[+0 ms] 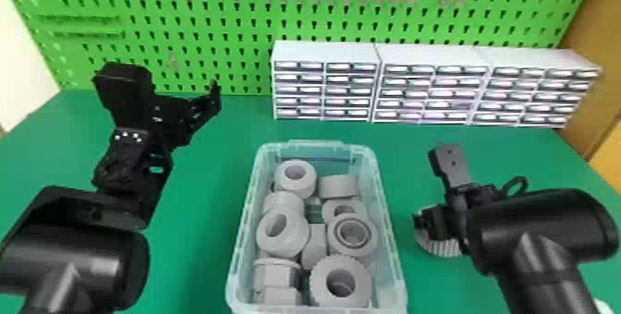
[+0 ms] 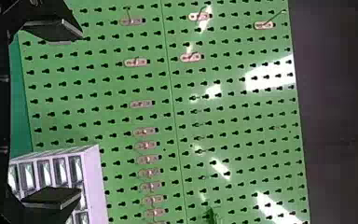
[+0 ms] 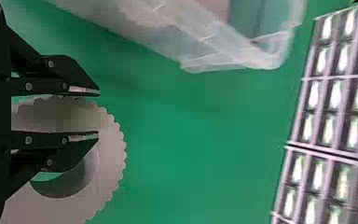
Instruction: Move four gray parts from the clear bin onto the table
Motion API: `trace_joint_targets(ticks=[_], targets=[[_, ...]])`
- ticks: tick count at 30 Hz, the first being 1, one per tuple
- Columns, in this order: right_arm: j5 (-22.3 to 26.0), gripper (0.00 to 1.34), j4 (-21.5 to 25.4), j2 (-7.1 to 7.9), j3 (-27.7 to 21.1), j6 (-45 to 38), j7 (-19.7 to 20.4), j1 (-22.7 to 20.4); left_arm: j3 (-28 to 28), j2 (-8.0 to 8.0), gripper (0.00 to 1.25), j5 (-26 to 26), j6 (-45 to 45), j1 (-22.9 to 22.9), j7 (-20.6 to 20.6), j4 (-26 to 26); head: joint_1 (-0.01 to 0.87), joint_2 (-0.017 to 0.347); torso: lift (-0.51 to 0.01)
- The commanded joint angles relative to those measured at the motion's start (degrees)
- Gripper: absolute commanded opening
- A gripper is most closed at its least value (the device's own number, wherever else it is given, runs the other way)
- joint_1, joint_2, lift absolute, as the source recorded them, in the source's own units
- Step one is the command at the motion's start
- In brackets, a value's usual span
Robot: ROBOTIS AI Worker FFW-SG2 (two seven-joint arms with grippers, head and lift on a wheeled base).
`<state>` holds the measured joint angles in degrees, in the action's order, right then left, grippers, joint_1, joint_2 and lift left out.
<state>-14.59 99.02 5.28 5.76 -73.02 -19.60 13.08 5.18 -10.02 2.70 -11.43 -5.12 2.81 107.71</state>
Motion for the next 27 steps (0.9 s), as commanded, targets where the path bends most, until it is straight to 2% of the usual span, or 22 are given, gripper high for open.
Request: trace_joint_targets(ticks=[1,16,18,20,22,24,27], targets=[[0.0,0.25,-1.9,-0.1,-0.13,0.07,0.0,-0.69,0.36,0.0,1.14,0.2,0.0,-0.16,0.0,-0.22,0.678,0.034,-0.05],[0.0,0.27,-3.05,-0.01,0.75,0.07,-0.18,-0.6,0.71,0.0,1.14,0.46,0.0,-0.25,0.0,-0.39,0.678,0.034,-0.05],[0.0,0.41,-3.05,-0.01,0.57,0.07,-0.44,-0.51,0.62,0.0,1.14,0.55,0.0,-0.25,0.0,-0.39,0.678,0.034,-0.05],[0.0,0.64,-3.05,-0.01,0.39,0.07,-0.88,-0.33,0.71,0.0,1.14,0.55,0.0,-0.25,0.0,-0.39,0.678,0.034,-0.05],[-0.35,0.77,-3.05,-0.01,0.57,0.07,-1.32,-0.16,0.71,0.0,1.14,0.64,0.0,-0.25,0.0,-0.39,0.678,0.034,-0.05],[-1.58,0.83,-2.96,-0.01,0.92,0.07,-2.2,0.11,0.62,0.0,1.14,0.64,0.0,-0.25,0.0,-0.39,0.678,0.034,-0.05],[-4.39,0.84,-2.52,-0.18,1.62,-0.28,-4.05,0.54,0.71,0.0,1.14,0.73,0.0,-0.25,0.0,-0.39,0.678,0.034,-0.05]])
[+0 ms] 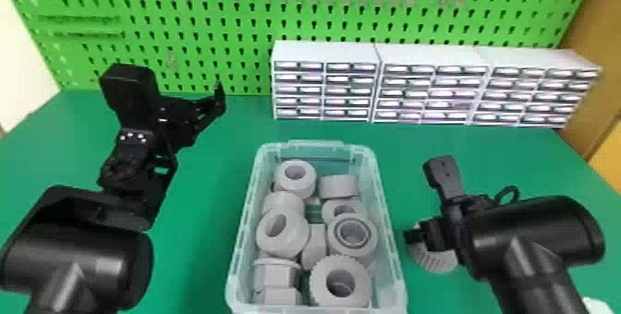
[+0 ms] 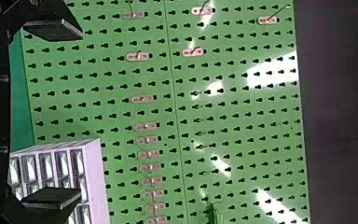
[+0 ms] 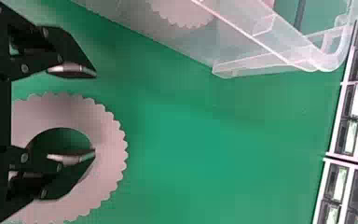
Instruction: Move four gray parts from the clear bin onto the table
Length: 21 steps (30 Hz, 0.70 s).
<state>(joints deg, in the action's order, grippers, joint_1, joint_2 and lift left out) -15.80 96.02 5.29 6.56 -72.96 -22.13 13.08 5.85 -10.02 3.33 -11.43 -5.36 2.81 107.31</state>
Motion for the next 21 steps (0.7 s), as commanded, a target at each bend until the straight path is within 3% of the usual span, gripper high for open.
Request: trace_joint_targets(ticks=[1,5,13,21], targets=[[-4.07,0.84,0.84,-0.28,1.0,-0.61,-1.86,0.64,0.04,0.0,1.14,0.1,0.0,0.0,-0.08,0.0,0.678,0.034,-0.05],[-6.62,0.84,3.21,-0.28,2.14,-1.75,-2.65,1.16,0.04,0.0,1.14,0.1,0.0,0.0,0.01,0.0,0.678,0.034,-0.05],[-6.26,0.84,7.25,0.51,3.2,-3.77,-3.53,3.71,0.21,0.0,1.14,0.28,0.0,0.0,0.01,-0.26,0.678,0.034,-0.05],[-12.33,0.84,9.01,0.51,7.86,-8.6,-9.77,8.02,0.3,0.0,1.14,0.45,0.0,0.0,0.01,-0.53,0.678,0.034,-0.05]])
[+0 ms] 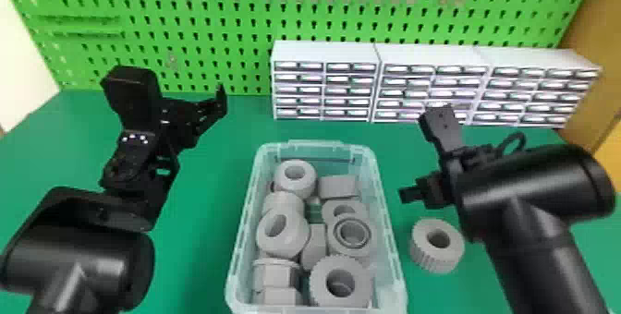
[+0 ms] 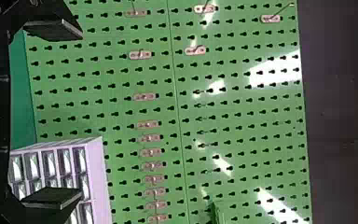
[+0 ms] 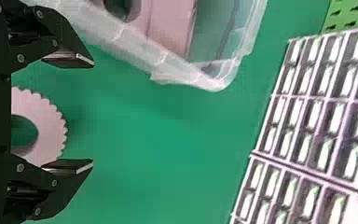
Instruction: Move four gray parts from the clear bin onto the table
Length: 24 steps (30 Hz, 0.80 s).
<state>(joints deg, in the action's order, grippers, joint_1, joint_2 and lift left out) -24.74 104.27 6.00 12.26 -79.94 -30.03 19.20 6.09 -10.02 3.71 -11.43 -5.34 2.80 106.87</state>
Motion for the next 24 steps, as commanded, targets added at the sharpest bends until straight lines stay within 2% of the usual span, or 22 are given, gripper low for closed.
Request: trace_joint_targets(ticks=[1,13,24], targets=[[-3.65,0.84,0.85,-0.2,2.51,-1.97,-2.13,2.25,0.07,0.0,1.14,0.07,0.0,-0.02,0.02,-0.08,0.678,0.034,-0.05],[-4.61,0.84,0.85,-0.29,10.07,-5.49,-4.77,6.47,0.24,0.0,1.14,0.16,-0.09,-0.19,0.02,-0.26,0.678,0.034,-0.05],[-0.4,0.83,0.85,-0.37,15.17,-5.93,-4.77,8.4,0.42,0.0,1.14,0.25,-0.26,-0.28,-0.07,-0.61,0.678,0.034,-0.05]])
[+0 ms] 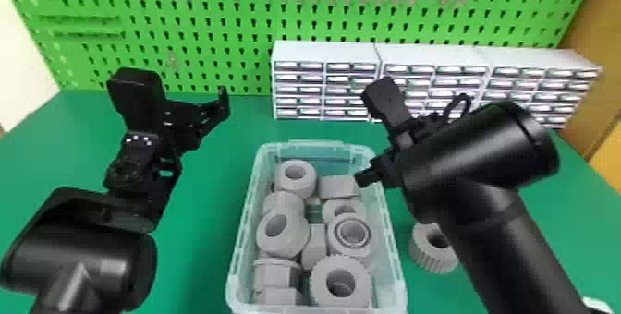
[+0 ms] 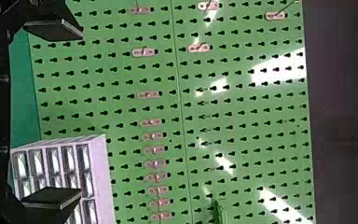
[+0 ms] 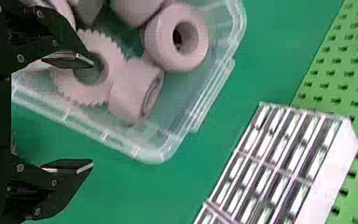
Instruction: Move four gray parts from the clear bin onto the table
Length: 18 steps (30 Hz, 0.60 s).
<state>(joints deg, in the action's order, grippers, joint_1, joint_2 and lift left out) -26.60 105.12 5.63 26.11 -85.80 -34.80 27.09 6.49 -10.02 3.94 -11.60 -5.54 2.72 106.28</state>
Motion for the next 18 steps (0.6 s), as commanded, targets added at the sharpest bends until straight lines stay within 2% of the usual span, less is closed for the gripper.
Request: trace_joint_targets(ticks=[1,18], targets=[[1.81,0.83,-0.01,-0.01,1.4,-0.07,-0.09,0.59,0.02,0.0,1.14,0.01,-0.09,-0.09,0.0,-0.02,0.678,0.034,-0.05],[5.24,0.84,-0.71,-0.01,2.28,-0.15,0.0,0.68,0.02,0.0,1.14,0.1,-0.27,-0.09,0.0,-0.11,0.678,0.034,-0.05]])
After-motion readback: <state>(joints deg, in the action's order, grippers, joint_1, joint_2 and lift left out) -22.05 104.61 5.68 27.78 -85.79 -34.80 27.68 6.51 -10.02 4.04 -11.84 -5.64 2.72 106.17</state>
